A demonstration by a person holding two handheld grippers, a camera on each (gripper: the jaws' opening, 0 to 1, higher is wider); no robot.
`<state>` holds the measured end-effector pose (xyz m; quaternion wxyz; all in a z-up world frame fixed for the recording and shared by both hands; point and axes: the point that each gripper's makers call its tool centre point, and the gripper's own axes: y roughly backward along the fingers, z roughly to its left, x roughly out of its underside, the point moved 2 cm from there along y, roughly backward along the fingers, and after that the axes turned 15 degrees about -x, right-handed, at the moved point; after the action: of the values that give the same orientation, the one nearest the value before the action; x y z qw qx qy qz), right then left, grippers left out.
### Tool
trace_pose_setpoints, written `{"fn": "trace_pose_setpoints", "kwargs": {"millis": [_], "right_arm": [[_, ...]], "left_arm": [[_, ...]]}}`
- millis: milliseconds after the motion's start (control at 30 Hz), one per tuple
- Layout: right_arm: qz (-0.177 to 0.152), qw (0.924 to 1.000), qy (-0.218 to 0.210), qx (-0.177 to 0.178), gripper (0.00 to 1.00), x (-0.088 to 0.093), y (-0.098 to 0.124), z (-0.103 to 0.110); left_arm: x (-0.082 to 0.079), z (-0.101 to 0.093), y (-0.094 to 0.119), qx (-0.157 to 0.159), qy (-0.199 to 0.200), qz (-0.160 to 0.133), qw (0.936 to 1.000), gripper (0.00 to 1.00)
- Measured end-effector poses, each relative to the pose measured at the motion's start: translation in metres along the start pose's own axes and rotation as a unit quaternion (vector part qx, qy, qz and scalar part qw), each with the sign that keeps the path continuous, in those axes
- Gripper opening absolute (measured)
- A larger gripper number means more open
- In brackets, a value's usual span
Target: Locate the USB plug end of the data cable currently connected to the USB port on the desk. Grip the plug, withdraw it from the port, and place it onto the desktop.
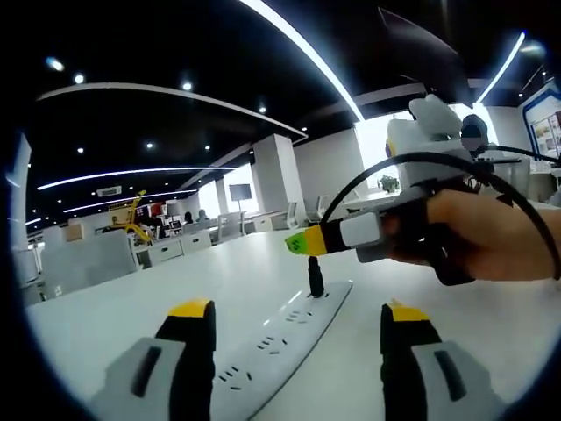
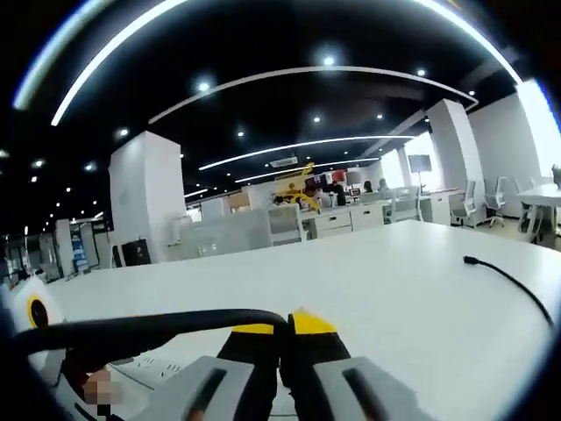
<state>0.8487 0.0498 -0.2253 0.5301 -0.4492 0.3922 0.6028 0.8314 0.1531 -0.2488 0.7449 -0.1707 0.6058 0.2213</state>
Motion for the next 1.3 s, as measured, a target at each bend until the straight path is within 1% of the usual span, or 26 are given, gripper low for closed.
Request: {"fn": "trace_pose_setpoints", "kwargs": {"millis": [33, 67, 167, 300, 400, 467, 500, 533, 600, 633, 700, 767, 833, 967, 1000, 1033, 1067, 1133, 1167, 1233, 1300], "right_arm": [[-0.012, 0.9997, -0.018, -0.007, 0.05, 0.000, 0.000, -0.001], [-0.022, 0.9994, -0.025, -0.006, 0.05, -0.001, 0.000, -0.001], [0.006, 0.9999, 0.016, 0.003, 0.05, 0.000, 0.000, 0.001], [0.020, 0.9990, 0.038, 0.009, 0.05, 0.000, -0.001, 0.005], [0.052, 0.9944, 0.091, 0.018, 0.05, 0.001, -0.004, 0.012], [0.075, 0.9889, 0.126, 0.027, 0.05, 0.002, -0.005, 0.015], [0.079, 0.9880, 0.131, 0.026, 0.05, 0.002, -0.006, 0.015], [0.073, 0.9895, 0.122, 0.025, 0.05, 0.002, -0.006, 0.014], [0.048, 0.9960, 0.075, 0.012, 0.05, 0.002, -0.004, 0.013], [0.035, 0.9977, 0.056, 0.014, 0.05, 0.001, -0.003, 0.008], [0.019, 0.9994, 0.028, 0.011, 0.05, 0.000, 0.001, 0.002], [0.002, 1.0000, 0.003, 0.004, 0.05, 0.000, 0.001, 0.001], [0.005, 0.9999, 0.010, 0.006, 0.05, 0.000, 0.001, 0.002], [0.032, 0.9979, 0.053, 0.018, 0.05, -0.001, 0.000, 0.004], [0.045, 0.9961, 0.073, 0.017, 0.05, 0.000, -0.002, 0.007], [0.050, 0.9955, 0.079, 0.017, 0.05, 0.000, -0.003, 0.009], [0.059, 0.9935, 0.095, 0.019, 0.05, 0.000, -0.005, 0.011], [0.081, 0.9877, 0.131, 0.028, 0.05, 0.001, -0.007, 0.014], [0.090, 0.9854, 0.141, 0.030, 0.05, 0.001, -0.008, 0.014], [0.088, 0.9858, 0.140, 0.030, 0.05, 0.001, -0.007, 0.015], [0.077, 0.9903, 0.114, 0.023, 0.05, 0.001, -0.007, 0.013]], "left_arm": [[0.000, 0.000, 0.000, 0.000, 0.001, -0.001, 1.0000, 0.77], [-0.002, 0.000, 0.000, 0.003, 0.004, -0.005, 1.0000, 0.77], [-0.003, -0.001, 0.001, 0.005, 0.008, -0.011, 0.9999, 0.77], [-0.002, -0.001, 0.000, 0.004, 0.005, -0.009, 0.9999, 0.77], [-0.002, -0.001, 0.000, 0.004, 0.006, -0.007, 0.9999, 0.77], [-0.001, -0.001, -0.001, 0.004, 0.007, -0.006, 1.0000, 0.77], [-0.001, 0.000, -0.001, 0.003, 0.005, -0.005, 1.0000, 0.77], [-0.001, 0.000, -0.001, 0.003, 0.005, -0.005, 1.0000, 0.77], [-0.001, 0.000, 0.000, 0.004, 0.005, -0.005, 1.0000, 0.77], [-0.001, 0.000, 0.000, 0.004, 0.004, -0.005, 1.0000, 0.77], [-0.001, 0.000, 0.000, 0.003, 0.007, -0.007, 0.9999, 0.77], [-0.002, 0.000, 0.000, 0.003, 0.011, -0.009, 0.9999, 0.77], [-0.002, 0.000, 0.000, 0.002, 0.010, -0.008, 0.9999, 0.77], [-0.002, -0.001, 0.001, 0.004, 0.006, -0.007, 0.9999, 0.77], [-0.002, -0.001, 0.000, 0.004, 0.005, -0.007, 1.0000, 0.77], [-0.002, -0.001, 0.000, 0.004, 0.005, -0.006, 1.0000, 0.77], [-0.002, -0.001, 0.000, 0.004, 0.005, -0.006, 1.0000, 0.77], [-0.002, -0.001, 0.000, 0.004, 0.005, -0.007, 1.0000, 0.77], [-0.002, -0.001, 0.000, 0.004, 0.005, -0.006, 1.0000, 0.77], [-0.002, -0.001, 0.000, 0.005, 0.004, -0.006, 1.0000, 0.77], [-0.002, -0.002, 0.000, 0.005, 0.004, -0.006, 1.0000, 0.77]]}}
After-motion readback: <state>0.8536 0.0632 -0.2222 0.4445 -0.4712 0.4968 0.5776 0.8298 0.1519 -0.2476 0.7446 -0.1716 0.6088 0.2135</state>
